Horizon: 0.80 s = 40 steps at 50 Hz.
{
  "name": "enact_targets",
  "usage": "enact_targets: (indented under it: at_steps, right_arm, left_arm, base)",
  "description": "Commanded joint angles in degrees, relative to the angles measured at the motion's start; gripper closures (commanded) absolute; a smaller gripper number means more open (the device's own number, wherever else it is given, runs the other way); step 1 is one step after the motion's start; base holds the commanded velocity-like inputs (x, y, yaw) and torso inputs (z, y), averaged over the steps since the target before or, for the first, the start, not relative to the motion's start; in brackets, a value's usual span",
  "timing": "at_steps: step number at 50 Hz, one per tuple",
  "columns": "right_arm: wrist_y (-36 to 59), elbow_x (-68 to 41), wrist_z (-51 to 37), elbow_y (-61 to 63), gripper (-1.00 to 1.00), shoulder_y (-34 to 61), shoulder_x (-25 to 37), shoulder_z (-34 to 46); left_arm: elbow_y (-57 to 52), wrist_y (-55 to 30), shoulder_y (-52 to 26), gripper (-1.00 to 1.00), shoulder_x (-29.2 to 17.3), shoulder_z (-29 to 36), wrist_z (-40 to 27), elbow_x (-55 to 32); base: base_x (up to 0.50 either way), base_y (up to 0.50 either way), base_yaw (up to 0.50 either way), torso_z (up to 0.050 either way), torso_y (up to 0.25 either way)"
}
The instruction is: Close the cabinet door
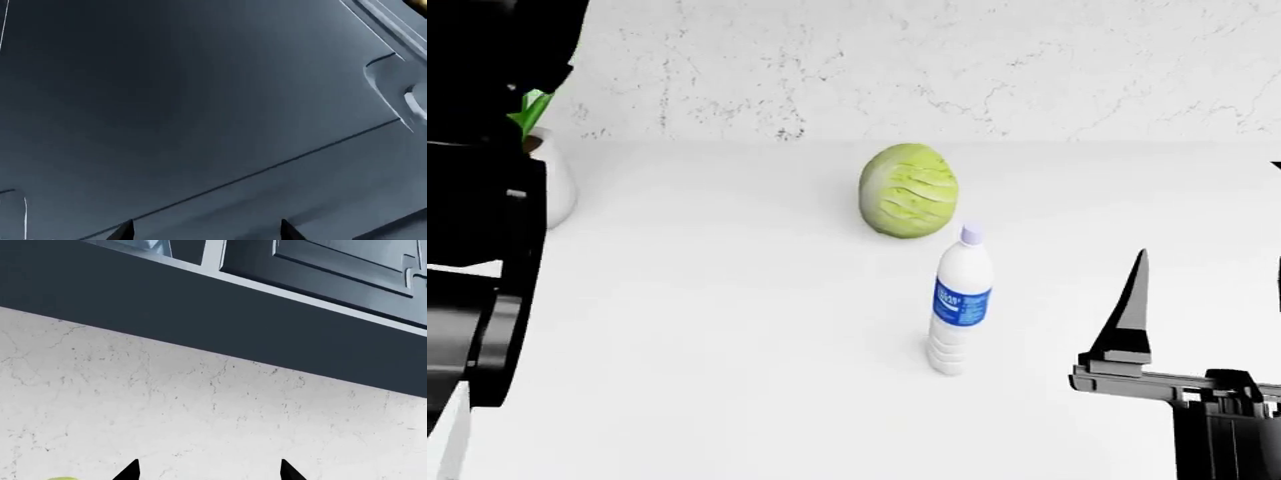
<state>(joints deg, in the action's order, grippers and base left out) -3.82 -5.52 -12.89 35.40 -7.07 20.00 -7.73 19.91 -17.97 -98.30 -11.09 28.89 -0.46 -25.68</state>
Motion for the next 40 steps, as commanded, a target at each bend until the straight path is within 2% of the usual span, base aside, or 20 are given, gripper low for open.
enact_targets:
  at_steps: [1, 11, 19, 20, 22, 23, 33, 40]
  right_arm:
    - [-1.1, -0.7, -0.7, 1.5, -1.00, -2.7, 0.2, -1.9]
    - [-2.1, -0.6, -0.7, 0.3, -1.00, -2.7, -0.1, -1.2]
    - [-2.2, -0.6, -0.8, 0.3, -1.00, -2.7, 0.0, -1.1]
    - [-5.2, -0.6, 0.0, -2.4, -1.00, -4.2, -1.0, 0.7]
    - [-6.2, -1.3, 0.4, -3.4, -1.00, -4.5, -1.2, 1.1]
    - [-6.4, -1.3, 0.4, -3.6, -1.00, -4.6, -1.2, 1.1]
    - [-8.7, -2.5, 0.9, -6.1, -1.00, -5.7, -1.6, 1.5]
    - [-9.4, -2.8, 1.0, -7.0, -1.00, -5.8, -1.6, 1.8]
  left_arm:
    - [2.9, 1.4, -0.8, -1.00, 6.7, 6.2, 3.6, -3.3]
    - [6.2, 2.2, -5.3, -1.00, 9.9, 8.3, 3.9, -2.8]
    - [6.4, 2.7, -5.7, -1.00, 9.5, 9.4, 3.4, -3.9]
    - [10.2, 7.9, -14.3, -1.00, 11.1, 18.0, -2.2, -12.5]
    - [13.1, 13.4, -18.6, -1.00, 11.1, 35.2, -4.9, -17.4]
    - [12.9, 14.7, -19.1, -1.00, 11.0, 37.6, -5.6, -18.6]
    - [15.6, 23.6, -23.4, -1.00, 11.1, 53.1, -9.8, -26.3]
    - [17.3, 25.7, -24.6, -1.00, 11.1, 57.8, -10.1, -29.4]
  base:
    - [0.00, 0.00, 0.00, 0.000, 0.000]
    - [0.00, 0.00, 0.00, 0.000, 0.000]
    - [0.00, 0.00, 0.00, 0.000, 0.000]
    - [0.00, 0.00, 0.00, 0.000, 0.000]
    - [0.00, 0.00, 0.00, 0.000, 0.000]
    - [0.00, 0.00, 0.00, 0.000, 0.000]
    - [0.00, 0.00, 0.00, 0.019, -0.199]
    - [0.00, 0.00, 0.00, 0.032, -0.196]
